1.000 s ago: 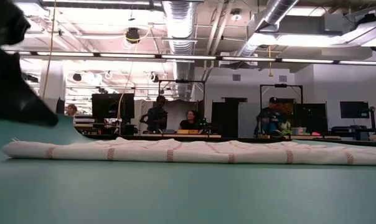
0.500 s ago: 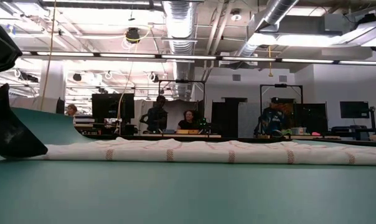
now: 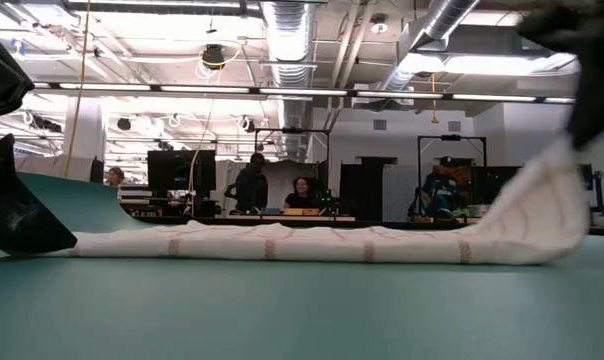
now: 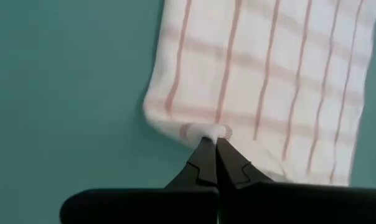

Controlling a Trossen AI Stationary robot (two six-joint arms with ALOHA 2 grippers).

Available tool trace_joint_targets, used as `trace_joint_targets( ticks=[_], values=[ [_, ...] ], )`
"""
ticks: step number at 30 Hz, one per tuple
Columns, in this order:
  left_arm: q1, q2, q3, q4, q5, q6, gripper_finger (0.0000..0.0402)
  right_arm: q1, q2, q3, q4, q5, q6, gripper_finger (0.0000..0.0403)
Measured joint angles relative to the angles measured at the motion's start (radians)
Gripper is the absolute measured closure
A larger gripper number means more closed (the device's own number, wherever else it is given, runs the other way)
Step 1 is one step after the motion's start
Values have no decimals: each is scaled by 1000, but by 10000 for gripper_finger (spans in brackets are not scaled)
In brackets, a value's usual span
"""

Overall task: Roll towel
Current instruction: Roll the white towel

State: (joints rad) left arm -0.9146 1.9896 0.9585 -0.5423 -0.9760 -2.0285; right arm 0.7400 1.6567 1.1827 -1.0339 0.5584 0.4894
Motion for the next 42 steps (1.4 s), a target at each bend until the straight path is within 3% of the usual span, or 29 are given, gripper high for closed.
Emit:
trace_joint_targets(
  ticks=[9, 15, 22, 26, 31, 33, 37, 42],
  values=[
    [0, 0, -1, 11, -9, 11, 401, -174, 0, 97, 254, 28, -417, 401],
    [0, -43, -1, -6, -23, 14, 401, -241, -1, 137, 303, 28, -494, 401],
    [31, -203, -1, -12, -103, 192, 401, -252, -1, 139, 450, 28, -601, 401],
    [72, -227, -1, 242, -280, 437, 402, -250, -1, 139, 445, 73, -598, 401],
    [167, -124, 0, 815, -213, 992, 402, -255, -1, 139, 443, 130, -558, 401],
    [188, -64, 0, 1018, -176, 1137, 402, -260, -1, 139, 443, 132, -537, 401],
    [212, 64, 0, 1223, -127, 1154, 402, -264, -1, 139, 444, 135, -531, 401],
    [239, 182, 70, 1327, -81, 1122, 402, -262, -1, 139, 444, 135, -532, 401]
  ],
)
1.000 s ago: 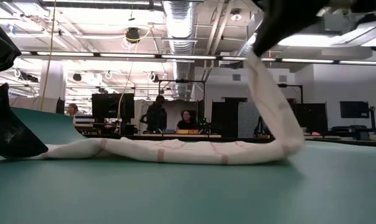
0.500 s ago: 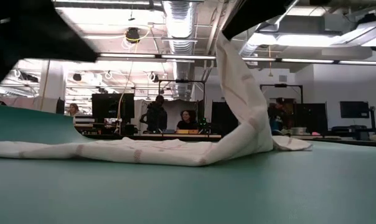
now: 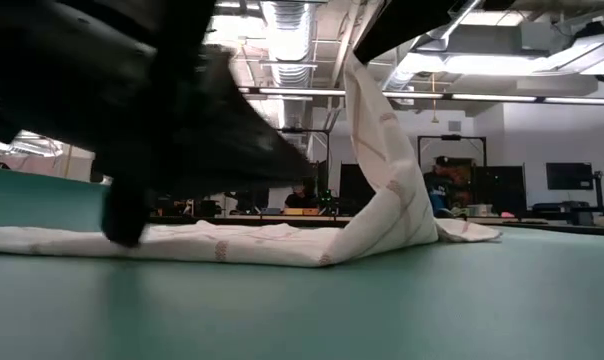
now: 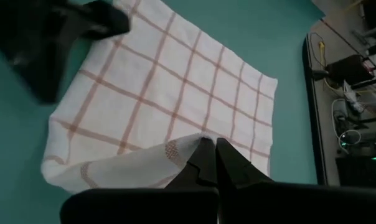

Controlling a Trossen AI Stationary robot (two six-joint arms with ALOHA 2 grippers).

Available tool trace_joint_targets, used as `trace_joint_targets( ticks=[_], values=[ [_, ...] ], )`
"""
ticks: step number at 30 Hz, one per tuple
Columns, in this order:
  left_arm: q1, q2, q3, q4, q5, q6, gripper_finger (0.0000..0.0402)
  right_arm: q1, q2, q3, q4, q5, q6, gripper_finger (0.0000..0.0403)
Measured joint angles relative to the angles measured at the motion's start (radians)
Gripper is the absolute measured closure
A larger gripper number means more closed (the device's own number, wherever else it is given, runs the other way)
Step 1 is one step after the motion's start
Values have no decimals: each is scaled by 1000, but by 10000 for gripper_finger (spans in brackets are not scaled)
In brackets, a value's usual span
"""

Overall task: Roll towel
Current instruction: Roll the white towel

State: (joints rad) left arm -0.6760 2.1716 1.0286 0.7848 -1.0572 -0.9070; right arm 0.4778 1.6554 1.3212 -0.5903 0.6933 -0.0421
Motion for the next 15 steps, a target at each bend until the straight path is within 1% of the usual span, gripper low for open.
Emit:
trace_joint_targets(
  ticks=[2, 4, 6, 8, 10, 12, 15],
  values=[
    [17, 41, 67, -9, 54, 23, 401, 0, 0, 0, 1, 0, -35, 401],
    [32, 68, 137, -72, 91, 38, 401, 0, 0, 0, 0, 0, -64, 401],
    [42, 74, 195, -177, 87, 22, 402, -1, 0, 0, 1, 0, -69, 401],
    [43, 72, 235, -292, 43, -11, 402, -1, 0, 0, -7, -1, -69, 401],
    [33, 54, 251, -388, 6, -48, 401, 5, 0, 0, -30, -2, -70, 401],
    [13, 27, 259, -452, -23, -90, 402, 11, 0, 0, -50, -1, -71, 401],
    [-31, 6, 261, -549, -130, -217, 402, 13, 0, 0, -63, 6, -71, 401]
  ],
)
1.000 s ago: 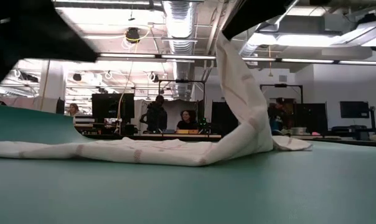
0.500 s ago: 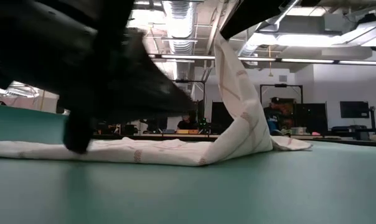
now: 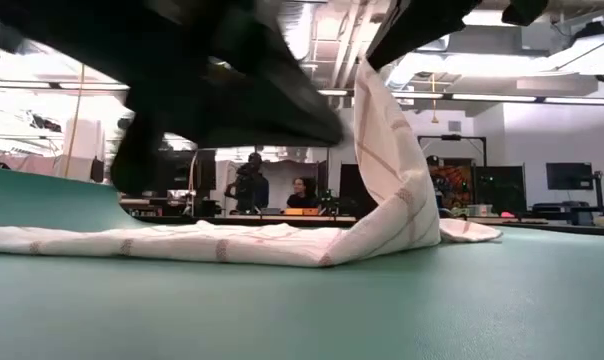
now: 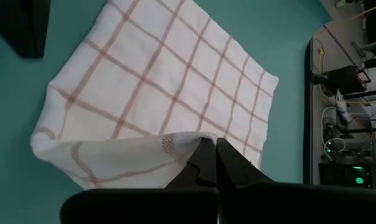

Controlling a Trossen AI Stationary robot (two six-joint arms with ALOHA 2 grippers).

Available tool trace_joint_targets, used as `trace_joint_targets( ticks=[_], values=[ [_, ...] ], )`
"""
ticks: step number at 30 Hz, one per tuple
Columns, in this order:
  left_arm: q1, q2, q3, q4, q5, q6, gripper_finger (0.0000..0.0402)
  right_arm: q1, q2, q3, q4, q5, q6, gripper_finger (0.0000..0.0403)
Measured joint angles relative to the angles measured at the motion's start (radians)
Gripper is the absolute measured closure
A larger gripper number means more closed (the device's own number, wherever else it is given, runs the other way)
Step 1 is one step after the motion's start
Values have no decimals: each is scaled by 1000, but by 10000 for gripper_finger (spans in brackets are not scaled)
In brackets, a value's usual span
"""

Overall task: Roll towel
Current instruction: Roll the white towel

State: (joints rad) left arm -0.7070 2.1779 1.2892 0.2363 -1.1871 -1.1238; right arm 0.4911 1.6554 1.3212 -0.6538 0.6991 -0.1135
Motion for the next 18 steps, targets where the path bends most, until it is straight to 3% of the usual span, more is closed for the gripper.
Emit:
trace_joint_targets(
  ticks=[3, 9, 18],
  values=[
    [-12, 21, -2, -70, -20, -148, 401, 0, 0, 0, 1, 1, 0, 401],
    [47, 49, -2, -48, -3, -131, 402, -1, 0, 0, 5, 4, -4, 401],
    [46, 48, -2, -60, -1, -161, 401, 0, 0, 0, -16, 4, -3, 401]
  ],
)
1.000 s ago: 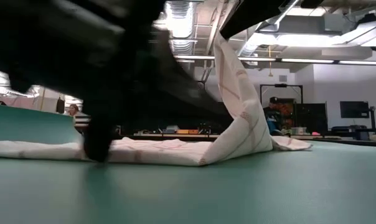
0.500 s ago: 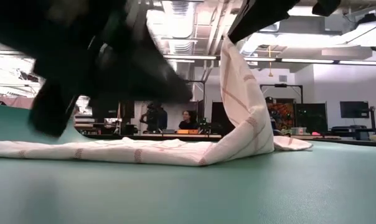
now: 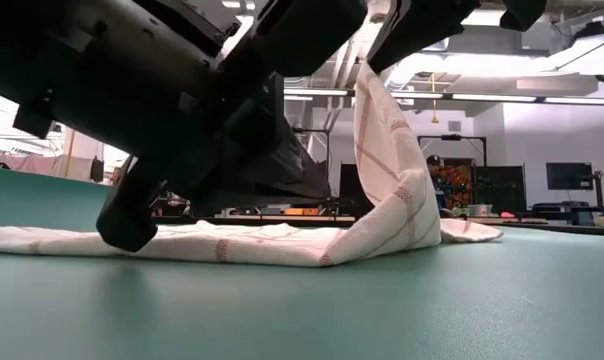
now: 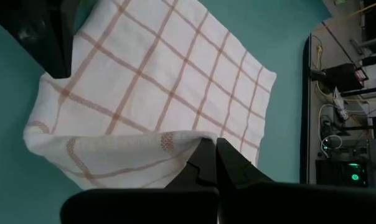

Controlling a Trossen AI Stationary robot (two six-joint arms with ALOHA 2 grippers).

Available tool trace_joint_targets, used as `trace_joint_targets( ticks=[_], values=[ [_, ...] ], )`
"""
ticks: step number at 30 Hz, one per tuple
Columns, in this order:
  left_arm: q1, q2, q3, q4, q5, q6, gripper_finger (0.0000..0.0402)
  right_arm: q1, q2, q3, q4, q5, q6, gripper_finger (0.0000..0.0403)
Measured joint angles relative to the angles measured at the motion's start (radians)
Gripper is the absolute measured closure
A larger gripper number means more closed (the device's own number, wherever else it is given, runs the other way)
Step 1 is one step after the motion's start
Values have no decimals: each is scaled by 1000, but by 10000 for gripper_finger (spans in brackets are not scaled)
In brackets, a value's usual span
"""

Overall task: Roll towel
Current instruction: Roll the white towel

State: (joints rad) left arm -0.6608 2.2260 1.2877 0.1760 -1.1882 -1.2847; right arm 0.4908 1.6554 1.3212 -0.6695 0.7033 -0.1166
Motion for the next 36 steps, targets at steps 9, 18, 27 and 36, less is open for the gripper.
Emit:
trace_joint_targets(
  ticks=[9, 18, 27, 36],
  values=[
    [47, 0, 0, -112, 55, -11, 401, 0, 0, 0, -6, 0, 0, 401],
    [56, 0, 0, -140, 185, 42, 402, 0, 0, 0, 12, 7, -49, 401],
    [69, -3, 2, -162, 287, 73, 401, -6, 0, 0, 226, -12, -286, 401],
    [57, -1, 1, -162, 303, 88, 402, -108, -1, 0, 453, -247, -417, 401]
  ],
)
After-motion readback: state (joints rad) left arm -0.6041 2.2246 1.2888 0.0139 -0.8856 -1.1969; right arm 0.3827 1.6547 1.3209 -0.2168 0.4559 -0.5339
